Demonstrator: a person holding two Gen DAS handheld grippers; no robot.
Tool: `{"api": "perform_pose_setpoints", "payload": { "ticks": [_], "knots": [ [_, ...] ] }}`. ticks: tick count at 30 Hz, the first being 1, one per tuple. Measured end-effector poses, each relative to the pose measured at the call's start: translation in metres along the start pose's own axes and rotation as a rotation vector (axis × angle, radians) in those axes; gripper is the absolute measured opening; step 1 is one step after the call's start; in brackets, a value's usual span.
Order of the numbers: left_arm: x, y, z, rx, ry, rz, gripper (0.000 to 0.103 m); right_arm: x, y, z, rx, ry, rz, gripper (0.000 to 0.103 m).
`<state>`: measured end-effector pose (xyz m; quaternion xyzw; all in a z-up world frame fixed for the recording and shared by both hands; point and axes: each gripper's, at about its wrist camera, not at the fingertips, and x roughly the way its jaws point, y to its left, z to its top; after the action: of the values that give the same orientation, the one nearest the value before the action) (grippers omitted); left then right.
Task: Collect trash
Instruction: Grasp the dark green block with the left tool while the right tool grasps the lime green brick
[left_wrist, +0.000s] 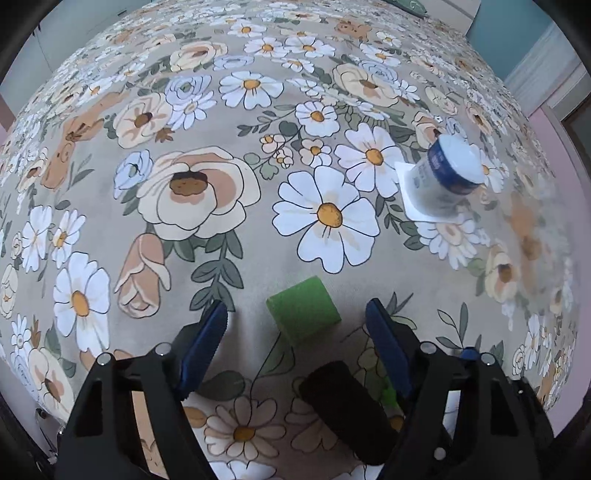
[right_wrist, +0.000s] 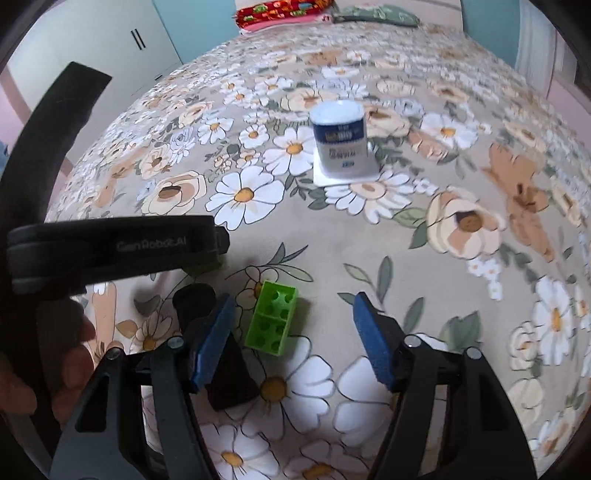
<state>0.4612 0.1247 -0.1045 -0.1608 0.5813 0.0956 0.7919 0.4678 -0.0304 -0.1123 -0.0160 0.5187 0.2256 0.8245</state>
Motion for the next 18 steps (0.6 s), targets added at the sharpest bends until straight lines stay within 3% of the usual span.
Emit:
{"api": "perform_pose_setpoints", "payload": {
  "ticks": [3, 8, 12, 13, 18],
  "knots": [
    [0.008, -0.001, 0.001, 0.001, 0.018, -0.003, 0.071, 0.012, 0.0, 0.001, 0.03, 0.023, 0.006, 0.052],
    [0.016, -0.004, 0.0, 0.008, 0.032, -0.003, 0.066, 0.024, 0.0, -0.002, 0.06, 0.042, 0.005, 0.046],
    [0.018, -0.006, 0.0, 0.026, 0.02, 0.019, 0.048, 0.028, 0.008, -0.003, 0.025, 0.049, -0.004, 0.025],
    [0.019, -0.006, 0.0, 0.027, 0.017, 0.016, 0.042, 0.029, 0.008, -0.004, 0.018, 0.052, -0.006, 0.023],
    [0.016, -0.003, 0.001, 0.044, 0.01, -0.003, 0.041, 0.026, 0.008, -0.005, 0.0, 0.042, -0.005, 0.023]
  ]
}}
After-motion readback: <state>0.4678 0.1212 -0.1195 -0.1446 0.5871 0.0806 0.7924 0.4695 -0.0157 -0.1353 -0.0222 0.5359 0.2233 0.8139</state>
